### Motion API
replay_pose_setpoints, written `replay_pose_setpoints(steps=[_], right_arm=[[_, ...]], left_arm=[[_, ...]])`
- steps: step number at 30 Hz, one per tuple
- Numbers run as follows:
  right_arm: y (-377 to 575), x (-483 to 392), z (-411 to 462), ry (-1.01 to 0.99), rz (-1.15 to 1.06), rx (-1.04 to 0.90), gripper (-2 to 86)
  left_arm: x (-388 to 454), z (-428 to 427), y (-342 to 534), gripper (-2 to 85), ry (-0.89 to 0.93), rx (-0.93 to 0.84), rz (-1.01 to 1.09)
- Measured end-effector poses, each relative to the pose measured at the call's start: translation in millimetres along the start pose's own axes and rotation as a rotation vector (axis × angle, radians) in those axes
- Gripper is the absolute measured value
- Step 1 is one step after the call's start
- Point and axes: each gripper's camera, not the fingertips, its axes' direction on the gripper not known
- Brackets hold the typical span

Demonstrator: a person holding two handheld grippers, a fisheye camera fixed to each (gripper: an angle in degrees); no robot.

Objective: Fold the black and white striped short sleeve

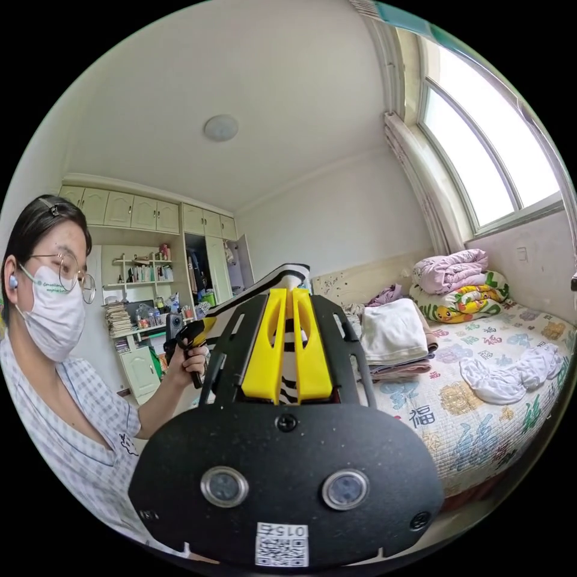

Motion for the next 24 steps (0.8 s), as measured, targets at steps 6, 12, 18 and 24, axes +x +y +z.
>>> replay_pose_setpoints(steps=[6, 12, 18, 24], right_arm=[[4, 92, 66, 0.140, 0.083, -0.094, 0.5], [44, 231, 224, 0.320, 0.232, -0.390, 0.5], [111, 340, 399, 0.455, 0.337, -0.696, 0.5], [186, 394, 502, 0.655, 0.354, -0.888, 0.8]], left_arm=[[-108, 107, 28, 1.1, 0.020, -0.051, -0.116], [-277, 220, 90, 0.7, -0.136, -0.200, -0.383], [-417, 287, 163, 0.4, -0.317, -0.314, -0.621], [-496, 342, 206, 0.8, -0.384, -0.443, -0.728]])
